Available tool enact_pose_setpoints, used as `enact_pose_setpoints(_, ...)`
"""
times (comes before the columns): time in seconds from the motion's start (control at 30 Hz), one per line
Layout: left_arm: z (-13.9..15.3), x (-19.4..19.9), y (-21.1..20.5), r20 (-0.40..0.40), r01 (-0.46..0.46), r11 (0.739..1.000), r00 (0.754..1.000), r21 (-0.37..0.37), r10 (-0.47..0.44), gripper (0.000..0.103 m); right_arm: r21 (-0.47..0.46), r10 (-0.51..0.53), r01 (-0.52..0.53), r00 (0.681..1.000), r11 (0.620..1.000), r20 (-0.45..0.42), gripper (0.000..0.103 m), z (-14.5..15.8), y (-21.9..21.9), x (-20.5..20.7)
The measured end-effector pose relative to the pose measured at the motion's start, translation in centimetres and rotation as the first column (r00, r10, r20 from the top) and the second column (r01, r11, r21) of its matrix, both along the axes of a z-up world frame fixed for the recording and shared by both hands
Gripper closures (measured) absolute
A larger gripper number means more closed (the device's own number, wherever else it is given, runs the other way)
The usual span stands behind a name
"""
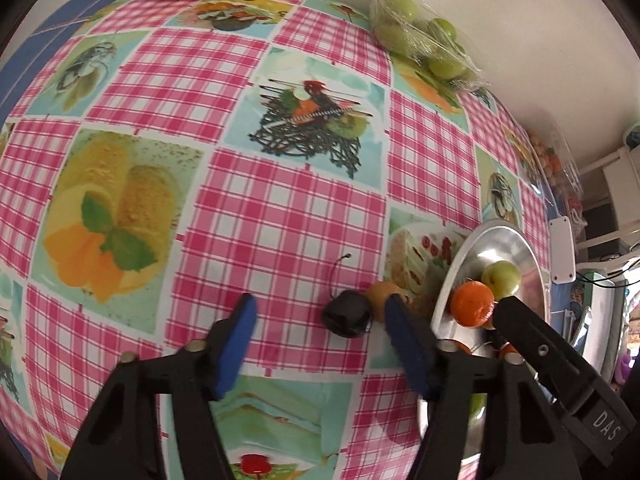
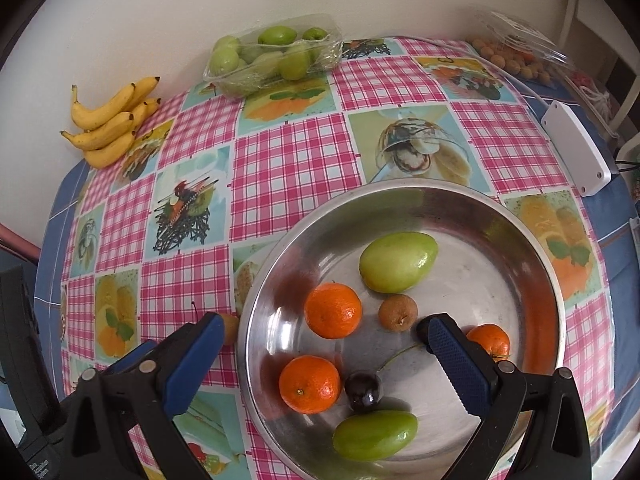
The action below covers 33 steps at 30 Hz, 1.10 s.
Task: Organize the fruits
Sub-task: 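Grasp the loose dark plum with the left gripper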
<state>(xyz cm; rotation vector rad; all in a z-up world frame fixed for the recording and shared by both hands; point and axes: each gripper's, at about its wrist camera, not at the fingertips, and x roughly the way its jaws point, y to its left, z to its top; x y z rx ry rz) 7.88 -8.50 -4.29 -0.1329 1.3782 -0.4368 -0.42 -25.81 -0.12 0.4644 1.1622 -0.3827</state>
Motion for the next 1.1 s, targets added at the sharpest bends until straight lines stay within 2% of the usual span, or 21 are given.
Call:
enact_pose_setpoints(0.2, -0.7, -0.1, -0.5, -0.049, 0.003, 0.999, 0.999, -0.053, -0.005, 0.06, 0.003, 0.003, -0.003, 1.0, 1.0, 0.003, 0.0, 0.1, 0.1, 0.0)
enact_pose_setpoints(0.37, -0.8, -0.2, -0.7, -0.059, 0.004, 0.997, 0.998, -0.075, -0.008, 0.073, 0.005, 0.007, -0.007, 1.0, 1.0, 0.001, 0.0, 0.0, 0.2, 0.1)
enact_pose_setpoints(0.73, -0.4, -0.2, 0.1, -0.047, 0.001, 0.997, 0.999, -0.071, -0.005, 0.074, 0.009, 0.005, -0.005, 1.0, 1.0, 0.001, 0.0, 0.0, 0.3, 0.1)
enact_pose_setpoints(0.93, -0.4, 0.7, 2.4, -0.067, -0.07, 0.992, 0.996, -0.101, 0.063, 0.074, 0.01, 0.03, -0.03, 1.0, 1.0, 0.001, 0.0, -0.1, 0.9, 0.4)
enact_pose_setpoints(1.1, 0.7, 1.3, 4.6, -0.014, -0.126, 0.99, 0.992, -0.06, 0.126, 0.074, -0.01, 0.088, -0.087, 0.996, 0.996, 0.016, 0.0, 0.3, 2.3, 1.0)
